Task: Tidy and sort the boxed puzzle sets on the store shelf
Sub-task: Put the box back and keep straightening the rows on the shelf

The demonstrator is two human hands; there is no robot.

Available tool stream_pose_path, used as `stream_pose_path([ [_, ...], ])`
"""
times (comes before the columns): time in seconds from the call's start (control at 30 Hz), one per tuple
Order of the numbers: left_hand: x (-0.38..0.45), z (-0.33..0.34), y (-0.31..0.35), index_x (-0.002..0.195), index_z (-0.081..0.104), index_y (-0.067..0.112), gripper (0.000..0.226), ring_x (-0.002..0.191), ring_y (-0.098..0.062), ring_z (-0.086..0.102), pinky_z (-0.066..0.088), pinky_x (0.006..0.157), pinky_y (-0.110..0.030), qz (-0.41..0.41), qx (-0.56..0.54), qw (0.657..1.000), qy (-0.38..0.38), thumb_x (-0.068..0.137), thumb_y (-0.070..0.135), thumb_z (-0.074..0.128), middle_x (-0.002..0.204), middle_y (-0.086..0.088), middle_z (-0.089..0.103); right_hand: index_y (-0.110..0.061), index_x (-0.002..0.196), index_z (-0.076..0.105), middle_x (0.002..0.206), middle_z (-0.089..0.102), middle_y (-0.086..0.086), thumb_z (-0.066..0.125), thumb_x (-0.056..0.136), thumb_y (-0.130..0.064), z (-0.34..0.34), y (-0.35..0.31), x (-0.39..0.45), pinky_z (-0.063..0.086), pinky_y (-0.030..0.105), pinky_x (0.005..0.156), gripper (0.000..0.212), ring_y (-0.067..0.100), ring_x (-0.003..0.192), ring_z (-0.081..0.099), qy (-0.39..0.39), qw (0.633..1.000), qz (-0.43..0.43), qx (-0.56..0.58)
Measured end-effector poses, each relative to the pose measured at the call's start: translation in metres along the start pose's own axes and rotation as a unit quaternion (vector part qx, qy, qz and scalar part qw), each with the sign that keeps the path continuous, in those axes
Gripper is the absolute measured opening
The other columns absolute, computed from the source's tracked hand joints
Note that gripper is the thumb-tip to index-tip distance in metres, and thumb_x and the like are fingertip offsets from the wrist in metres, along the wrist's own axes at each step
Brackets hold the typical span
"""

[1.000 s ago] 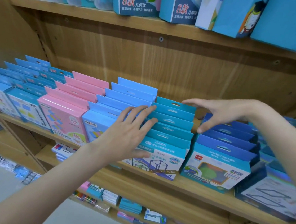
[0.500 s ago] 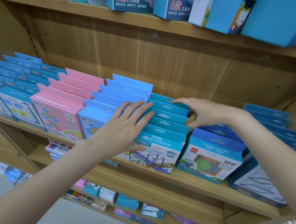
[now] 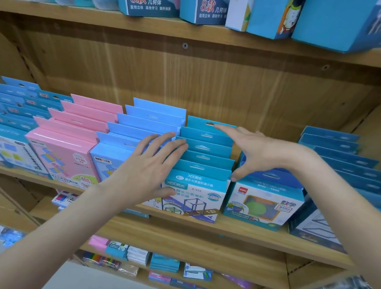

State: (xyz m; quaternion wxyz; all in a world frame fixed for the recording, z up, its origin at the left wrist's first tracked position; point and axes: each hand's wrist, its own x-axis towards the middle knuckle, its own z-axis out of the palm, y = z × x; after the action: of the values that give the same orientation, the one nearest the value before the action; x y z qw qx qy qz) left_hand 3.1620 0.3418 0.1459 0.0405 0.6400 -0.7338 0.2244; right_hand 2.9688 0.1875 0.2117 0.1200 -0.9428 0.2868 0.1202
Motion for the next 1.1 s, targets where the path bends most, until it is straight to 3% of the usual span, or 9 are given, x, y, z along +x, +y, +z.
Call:
stream_pose_path([
  [0.2, -0.001, 0.0, 0.0, 0.131, 0.042, 0.002, 0.094, 0.128, -0.028, 0.029, 0.02, 0.104, -0.043, -0.002, -0.011, 1.0, -0.007, 0.059, 0.052, 0.075, 0.135, -0.012, 0.047, -0.035, 0.145, 0.004, 0.154, 0.019, -0.001, 0.075, 0.071, -0.039, 0.01, 0.002, 0.003, -0.003, 0.046, 0.115, 0.102, 0.017, 0.141, 0.015, 0.031, 0.999, -0.013, 0.02],
  [0.37, 0.0, -0.003, -0.002, 0.129, 0.046, 0.002, 0.09, 0.13, -0.029, 0.027, 0.019, 0.105, -0.045, 0.002, -0.009, 1.0, -0.015, 0.061, 0.055, 0.073, 0.138, -0.014, 0.044, -0.036, 0.142, 0.018, 0.148, 0.029, -0.007, 0.077, 0.07, -0.032, -0.009, 0.013, -0.008, 0.023, 0.023, 0.106, 0.094, 0.008, 0.133, 0.029, 0.052, 0.991, -0.029, 0.116],
  [0.43, 0.001, -0.005, -0.002, 0.125, 0.048, 0.0, 0.09, 0.134, -0.03, 0.022, 0.017, 0.106, -0.049, -0.004, 0.003, 1.0, -0.016, 0.061, 0.058, 0.071, 0.143, -0.017, 0.036, -0.035, 0.14, 0.024, 0.147, 0.032, -0.007, 0.076, 0.072, -0.029, -0.015, 0.021, -0.009, 0.028, 0.024, 0.104, 0.086, 0.008, 0.13, 0.035, 0.071, 0.985, -0.018, 0.154],
  [0.53, 0.006, -0.008, 0.002, 0.125, 0.047, -0.004, 0.096, 0.137, -0.029, 0.019, 0.014, 0.107, -0.054, -0.003, 0.018, 1.0, -0.022, 0.06, 0.063, 0.069, 0.145, -0.02, 0.032, -0.033, 0.14, 0.026, 0.146, 0.034, -0.007, 0.074, 0.076, -0.028, -0.014, 0.023, 0.002, 0.031, 0.024, 0.101, 0.08, 0.009, 0.127, 0.039, 0.047, 0.985, -0.003, 0.164],
  [0.67, 0.01, -0.006, 0.004, 0.131, 0.043, -0.002, 0.102, 0.134, -0.029, 0.029, 0.014, 0.105, -0.055, 0.008, 0.03, 0.999, -0.03, 0.059, 0.066, 0.068, 0.138, -0.017, 0.045, -0.033, 0.136, 0.033, 0.142, 0.039, -0.007, 0.07, 0.08, -0.023, -0.008, 0.018, 0.013, 0.035, 0.029, 0.104, 0.068, 0.007, 0.123, 0.043, 0.033, 0.987, -0.01, 0.16],
  [0.8, 0.014, -0.01, 0.013, 0.132, 0.041, -0.001, 0.095, 0.137, -0.029, 0.02, 0.012, 0.106, -0.057, 0.017, 0.018, 1.0, -0.013, 0.068, 0.069, 0.046, 0.14, -0.019, 0.04, -0.029, 0.135, 0.037, 0.142, 0.041, -0.007, 0.068, 0.08, -0.028, -0.009, 0.03, -0.01, 0.03, 0.02, 0.099, 0.063, 0.007, 0.127, 0.039, 0.127, 0.975, -0.007, 0.181],
  [0.87, 0.022, -0.012, 0.022, 0.133, 0.04, 0.0, 0.096, 0.138, -0.031, 0.021, 0.013, 0.106, -0.056, 0.036, 0.01, 0.999, -0.008, 0.068, 0.07, 0.04, 0.141, -0.019, 0.039, -0.033, 0.133, 0.038, 0.142, 0.04, -0.008, 0.068, 0.074, -0.041, -0.008, 0.039, -0.033, 0.028, 0.021, 0.1, 0.068, 0.008, 0.129, 0.037, 0.158, 0.971, 0.015, 0.18],
  [0.97, 0.034, -0.012, 0.036, 0.134, 0.038, 0.0, 0.101, 0.137, -0.035, 0.022, 0.011, 0.107, -0.056, 0.058, -0.004, 0.998, -0.016, 0.065, 0.071, 0.054, 0.142, -0.021, 0.037, -0.038, 0.14, 0.023, 0.147, 0.03, -0.009, 0.07, 0.059, -0.056, -0.001, 0.045, -0.059, 0.026, 0.026, 0.104, 0.095, 0.011, 0.133, 0.03, 0.084, 0.979, 0.08, 0.165],
  [1.1, 0.045, -0.011, 0.046, 0.146, 0.013, 0.009, 0.109, 0.14, -0.035, -0.004, -0.005, 0.111, -0.052, 0.058, 0.0, 0.998, -0.032, 0.068, 0.074, 0.052, 0.153, -0.016, 0.01, -0.04, 0.143, -0.004, 0.146, 0.02, 0.002, 0.073, 0.054, -0.066, 0.005, 0.043, -0.048, 0.019, 0.041, 0.109, 0.12, 0.028, 0.133, 0.022, -0.011, 0.99, 0.126, -0.058],
])
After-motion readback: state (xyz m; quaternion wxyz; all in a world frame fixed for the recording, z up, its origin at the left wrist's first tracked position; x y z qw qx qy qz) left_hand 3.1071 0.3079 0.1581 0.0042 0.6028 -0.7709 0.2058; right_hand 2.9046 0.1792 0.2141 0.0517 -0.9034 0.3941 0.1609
